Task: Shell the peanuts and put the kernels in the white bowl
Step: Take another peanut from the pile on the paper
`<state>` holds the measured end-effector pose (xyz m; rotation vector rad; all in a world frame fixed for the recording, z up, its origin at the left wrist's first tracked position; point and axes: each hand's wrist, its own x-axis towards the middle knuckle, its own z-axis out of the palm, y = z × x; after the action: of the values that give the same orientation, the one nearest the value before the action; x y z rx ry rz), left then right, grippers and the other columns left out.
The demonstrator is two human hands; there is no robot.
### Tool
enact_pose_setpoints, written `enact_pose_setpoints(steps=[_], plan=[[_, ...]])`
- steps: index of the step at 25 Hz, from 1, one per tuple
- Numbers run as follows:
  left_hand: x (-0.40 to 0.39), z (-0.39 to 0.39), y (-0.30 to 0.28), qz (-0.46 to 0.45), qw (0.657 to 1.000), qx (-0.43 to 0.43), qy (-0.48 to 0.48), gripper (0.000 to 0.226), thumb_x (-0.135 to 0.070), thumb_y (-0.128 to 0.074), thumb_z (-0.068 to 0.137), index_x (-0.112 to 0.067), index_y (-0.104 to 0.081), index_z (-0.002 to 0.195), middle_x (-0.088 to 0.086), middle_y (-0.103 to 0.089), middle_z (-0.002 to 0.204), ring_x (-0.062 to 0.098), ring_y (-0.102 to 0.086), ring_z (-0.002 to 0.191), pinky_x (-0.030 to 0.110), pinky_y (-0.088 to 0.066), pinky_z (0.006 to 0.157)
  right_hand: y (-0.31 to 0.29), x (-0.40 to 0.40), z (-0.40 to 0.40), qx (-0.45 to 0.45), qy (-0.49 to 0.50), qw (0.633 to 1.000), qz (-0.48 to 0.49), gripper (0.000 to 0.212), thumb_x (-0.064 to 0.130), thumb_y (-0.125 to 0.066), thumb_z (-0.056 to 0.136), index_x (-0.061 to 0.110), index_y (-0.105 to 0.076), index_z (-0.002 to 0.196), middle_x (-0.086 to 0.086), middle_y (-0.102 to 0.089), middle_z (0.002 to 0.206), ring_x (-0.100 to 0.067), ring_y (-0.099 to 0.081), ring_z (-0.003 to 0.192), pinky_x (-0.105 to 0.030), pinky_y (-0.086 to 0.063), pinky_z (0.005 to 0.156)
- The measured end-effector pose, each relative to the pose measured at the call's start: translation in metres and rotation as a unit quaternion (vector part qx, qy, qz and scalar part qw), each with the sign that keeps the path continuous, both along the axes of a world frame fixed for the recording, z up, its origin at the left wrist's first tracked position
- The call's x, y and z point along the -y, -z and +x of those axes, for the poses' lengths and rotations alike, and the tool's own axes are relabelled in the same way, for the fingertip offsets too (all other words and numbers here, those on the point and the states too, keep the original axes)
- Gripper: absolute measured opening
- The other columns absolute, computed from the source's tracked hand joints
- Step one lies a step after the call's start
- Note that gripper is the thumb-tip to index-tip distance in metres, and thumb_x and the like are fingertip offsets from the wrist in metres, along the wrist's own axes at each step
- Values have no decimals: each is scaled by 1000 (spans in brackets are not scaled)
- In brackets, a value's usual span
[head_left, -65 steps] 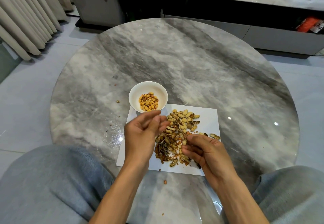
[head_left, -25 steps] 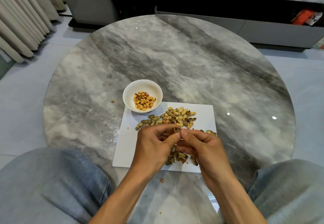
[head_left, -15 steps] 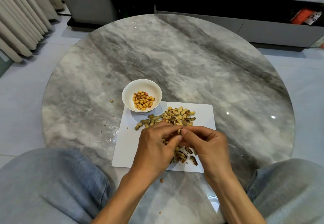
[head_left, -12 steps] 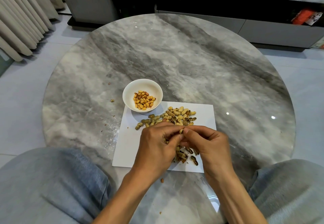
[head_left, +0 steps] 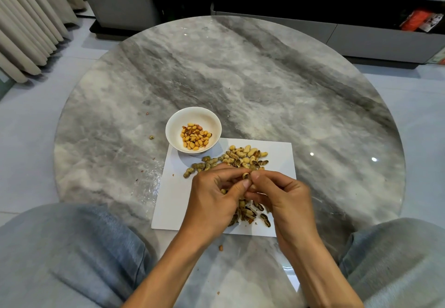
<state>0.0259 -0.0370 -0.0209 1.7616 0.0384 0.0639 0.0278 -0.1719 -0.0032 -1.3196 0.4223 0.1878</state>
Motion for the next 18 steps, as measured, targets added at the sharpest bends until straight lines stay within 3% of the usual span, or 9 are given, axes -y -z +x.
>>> enact_pose_setpoints(steps=[3,7,11,14,16,18], plan=[[-3,1,-3,6,1000,2,19,35,-2,-73,86,-33,-75,102,-8,-74,98,5,-70,94,24,-57,80,0,5,2,-25,-41,998,47,9,5,-71,82,6,-80,85,-16,-77,93,-21,-74,82,-23,-59,67],[-4,2,-6,-40,999,-32,17,36,-1,-74,85,-32,-74,104,-13,-76,97,5,-72,90,22,-58,80,0,7,2,-46,-50,994,87,15,13,-74,72,6,-80,84,-16,-74,84,-19,-70,72,-25,-61,68],[-3,1,-7,-24,999,-28,8,36,-4,-76,84,-35,-75,102,-16,-76,97,5,-72,88,24,-59,79,1,8,1,15,-62,998,-12,12,9,-74,82,9,-80,92,-12,-77,88,-21,-72,74,-24,-58,66],[-5,0,-9,4,1000,-1,9,35,-5,-77,84,-36,-75,99,-21,-75,96,1,-71,87,17,-56,76,0,10,1,49,-90,991,-87,14,8,-72,86,12,-79,97,-4,-78,92,-23,-75,81,-24,-58,69],[-8,1,-8,65,996,52,19,30,-5,-77,84,-29,-77,103,-26,-72,96,-9,-66,94,9,-51,80,-2,10,1,67,-98,987,-112,13,7,-73,85,15,-79,93,-2,-78,88,-25,-75,79,-24,-58,69],[-8,2,-4,139,983,119,26,28,-5,-74,84,-16,-77,109,-19,-70,100,-20,-58,98,1,-43,84,-2,10,0,91,-100,982,-132,15,6,-71,87,17,-80,92,-1,-78,86,-24,-75,79,-24,-58,70]])
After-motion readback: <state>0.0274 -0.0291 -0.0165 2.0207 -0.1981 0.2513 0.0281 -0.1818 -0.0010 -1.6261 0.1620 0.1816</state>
